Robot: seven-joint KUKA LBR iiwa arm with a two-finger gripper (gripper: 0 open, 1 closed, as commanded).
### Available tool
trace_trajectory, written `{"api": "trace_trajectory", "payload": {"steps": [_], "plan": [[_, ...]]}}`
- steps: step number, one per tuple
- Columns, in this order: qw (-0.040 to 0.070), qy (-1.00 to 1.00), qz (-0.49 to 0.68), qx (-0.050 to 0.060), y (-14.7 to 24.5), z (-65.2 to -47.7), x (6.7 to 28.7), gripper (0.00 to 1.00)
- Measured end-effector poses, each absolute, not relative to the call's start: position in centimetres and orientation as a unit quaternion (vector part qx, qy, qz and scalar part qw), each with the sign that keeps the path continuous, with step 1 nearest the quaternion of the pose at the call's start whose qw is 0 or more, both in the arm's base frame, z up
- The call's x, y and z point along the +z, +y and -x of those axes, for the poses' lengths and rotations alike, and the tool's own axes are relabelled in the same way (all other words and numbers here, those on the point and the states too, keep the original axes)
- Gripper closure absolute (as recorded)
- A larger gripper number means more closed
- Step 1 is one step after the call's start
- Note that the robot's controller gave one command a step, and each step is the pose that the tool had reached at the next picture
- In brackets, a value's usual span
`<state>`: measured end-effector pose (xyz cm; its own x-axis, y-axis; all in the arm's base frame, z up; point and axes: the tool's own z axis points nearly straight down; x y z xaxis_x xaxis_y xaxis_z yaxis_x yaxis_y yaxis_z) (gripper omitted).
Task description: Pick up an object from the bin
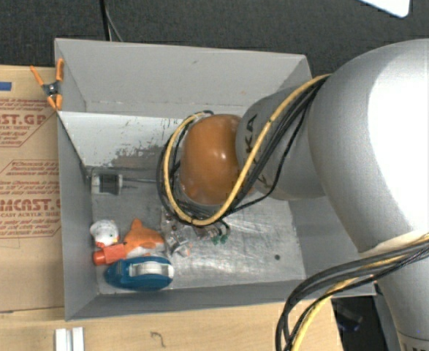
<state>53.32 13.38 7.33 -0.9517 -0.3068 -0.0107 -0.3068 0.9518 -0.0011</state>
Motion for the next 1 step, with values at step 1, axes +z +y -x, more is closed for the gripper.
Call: {"api": "trace_trajectory", "payload": {"steps": [1], "plan": [[0.005,0.988,0.155,0.000,13.38,-53.32,7.33,1.00]]}}
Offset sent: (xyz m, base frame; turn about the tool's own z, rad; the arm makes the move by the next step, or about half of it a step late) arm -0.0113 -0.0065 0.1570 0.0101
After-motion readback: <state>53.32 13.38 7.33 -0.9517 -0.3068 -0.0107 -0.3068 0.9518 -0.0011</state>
